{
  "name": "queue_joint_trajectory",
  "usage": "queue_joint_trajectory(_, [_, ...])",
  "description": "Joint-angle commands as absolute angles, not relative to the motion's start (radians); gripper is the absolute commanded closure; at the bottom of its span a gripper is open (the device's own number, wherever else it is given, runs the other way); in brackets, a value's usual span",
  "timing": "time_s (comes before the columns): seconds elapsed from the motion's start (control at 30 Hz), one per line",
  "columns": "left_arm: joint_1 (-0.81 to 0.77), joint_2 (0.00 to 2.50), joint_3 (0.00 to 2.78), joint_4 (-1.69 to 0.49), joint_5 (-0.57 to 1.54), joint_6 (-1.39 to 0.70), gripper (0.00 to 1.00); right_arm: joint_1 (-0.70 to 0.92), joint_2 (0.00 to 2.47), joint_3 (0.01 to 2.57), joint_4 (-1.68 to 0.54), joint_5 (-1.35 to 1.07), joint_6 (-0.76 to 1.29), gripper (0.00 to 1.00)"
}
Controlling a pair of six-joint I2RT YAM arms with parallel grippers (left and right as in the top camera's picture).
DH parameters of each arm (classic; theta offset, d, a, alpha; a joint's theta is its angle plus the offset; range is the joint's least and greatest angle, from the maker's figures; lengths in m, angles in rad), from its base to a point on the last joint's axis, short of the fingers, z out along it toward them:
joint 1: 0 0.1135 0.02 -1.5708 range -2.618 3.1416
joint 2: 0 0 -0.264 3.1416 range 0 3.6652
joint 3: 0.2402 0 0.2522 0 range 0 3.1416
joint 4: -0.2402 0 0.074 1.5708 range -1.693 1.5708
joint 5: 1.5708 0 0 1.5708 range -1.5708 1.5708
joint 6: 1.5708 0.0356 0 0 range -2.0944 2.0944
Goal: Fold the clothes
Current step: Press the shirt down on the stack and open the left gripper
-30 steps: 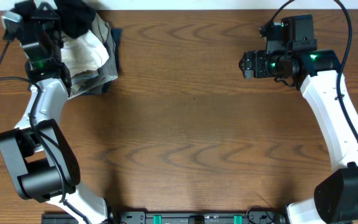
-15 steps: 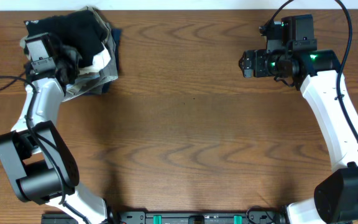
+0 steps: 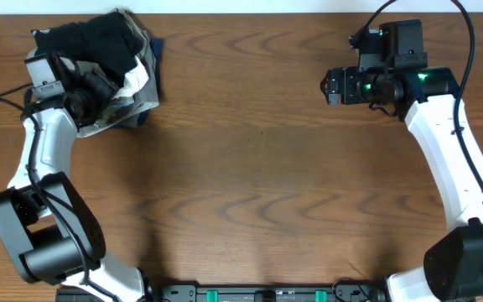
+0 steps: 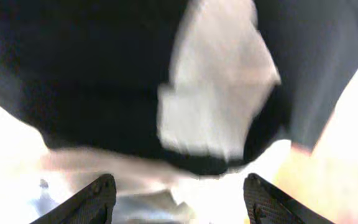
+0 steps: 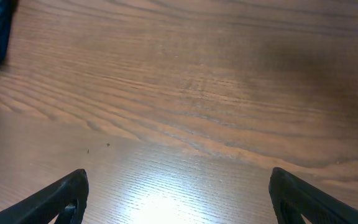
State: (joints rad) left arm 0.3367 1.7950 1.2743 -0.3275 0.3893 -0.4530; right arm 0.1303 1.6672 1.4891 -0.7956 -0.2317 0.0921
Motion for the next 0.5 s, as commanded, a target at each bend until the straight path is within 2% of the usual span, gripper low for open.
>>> queue_joint_trajectory(0.0, [0.34, 1.723, 1.283, -0.37, 0.423, -0.164, 0.3, 0.126, 1.675, 1.483, -0.796, -0.243, 0.099, 0.09])
queue_joint_trajectory(0.2, [0.339, 1.634, 1.283, -0.421, 0.414, 0.054, 0.28, 0.126, 1.685, 1.483, -0.784, -0.244, 0.1, 0.09])
queue_joint_trajectory(0.33, [0.325, 1.614, 1.283, -0.303, 0.375, 0.079, 0.28, 0.13, 1.698, 1.483, -0.776, -0.244, 0.1, 0.09])
queue_joint_trajectory(0.47, [0.29, 1.636, 1.283, -0.139, 0.242, 0.079, 0.26, 0.144, 1.717, 1.483, -0.766, -0.244, 0.1, 0.09])
